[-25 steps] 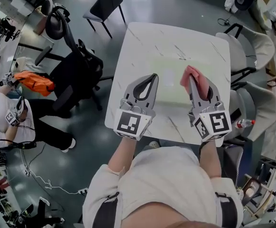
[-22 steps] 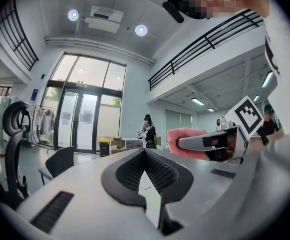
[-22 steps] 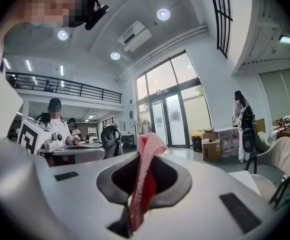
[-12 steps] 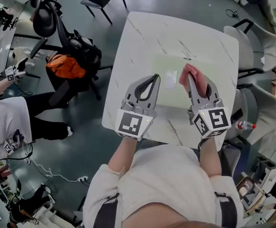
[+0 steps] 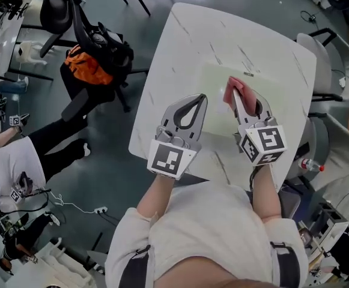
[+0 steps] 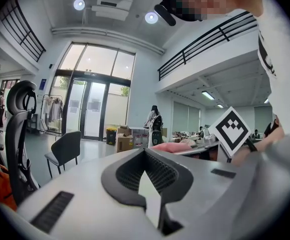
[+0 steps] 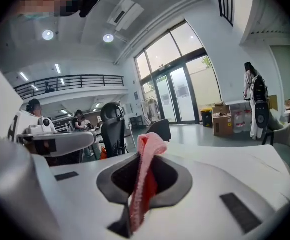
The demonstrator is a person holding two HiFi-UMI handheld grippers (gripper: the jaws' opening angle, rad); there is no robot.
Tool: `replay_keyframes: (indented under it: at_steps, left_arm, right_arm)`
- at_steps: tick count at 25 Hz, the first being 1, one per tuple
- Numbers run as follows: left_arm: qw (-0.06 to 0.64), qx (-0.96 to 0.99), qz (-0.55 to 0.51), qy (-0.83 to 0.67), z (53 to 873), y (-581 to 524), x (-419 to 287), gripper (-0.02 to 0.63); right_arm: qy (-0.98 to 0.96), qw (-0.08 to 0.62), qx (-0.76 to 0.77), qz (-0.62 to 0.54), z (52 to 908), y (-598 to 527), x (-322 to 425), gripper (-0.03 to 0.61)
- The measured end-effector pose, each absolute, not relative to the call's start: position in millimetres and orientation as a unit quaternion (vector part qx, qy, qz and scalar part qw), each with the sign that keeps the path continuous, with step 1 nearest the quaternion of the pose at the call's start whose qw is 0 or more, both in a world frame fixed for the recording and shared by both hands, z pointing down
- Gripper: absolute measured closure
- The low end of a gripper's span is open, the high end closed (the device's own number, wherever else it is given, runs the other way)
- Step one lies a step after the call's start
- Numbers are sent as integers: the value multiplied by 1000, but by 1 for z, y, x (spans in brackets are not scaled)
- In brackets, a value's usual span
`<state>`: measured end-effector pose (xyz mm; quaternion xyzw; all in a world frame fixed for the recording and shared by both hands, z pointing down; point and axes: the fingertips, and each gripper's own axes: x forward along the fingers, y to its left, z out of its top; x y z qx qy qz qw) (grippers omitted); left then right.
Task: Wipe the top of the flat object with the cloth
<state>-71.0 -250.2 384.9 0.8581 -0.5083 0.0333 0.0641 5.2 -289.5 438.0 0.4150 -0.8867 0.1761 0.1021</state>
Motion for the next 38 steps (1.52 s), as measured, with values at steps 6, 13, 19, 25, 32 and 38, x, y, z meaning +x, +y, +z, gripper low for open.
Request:
replay_keyframes:
  at_steps: [6, 13, 19, 25, 32, 38]
  left_arm:
    - [79, 848, 36, -523, 395, -251, -76, 606]
    - [87, 840, 37, -534, 402, -253, -83, 606]
    - [91, 838, 39, -536, 406, -253, -84, 606]
    - [88, 840, 39, -534, 405, -254, -81, 606]
    - [92, 840, 37, -533, 404, -252, -82, 606]
    - [93, 846, 38, -524, 403, -249, -74, 606]
  right_arm:
    - [-883, 142, 384, 229, 481, -287, -15, 543]
    - [-864, 203, 377, 266, 525, -282, -23, 543]
    - [-843, 284, 383, 248, 553, -279, -21, 543]
    - [-834, 324, 387, 220, 561, -278, -20, 543]
    - [-824, 336, 399, 220, 561, -279, -7, 543]
    - [-811, 331, 419, 239, 563, -278, 18, 543]
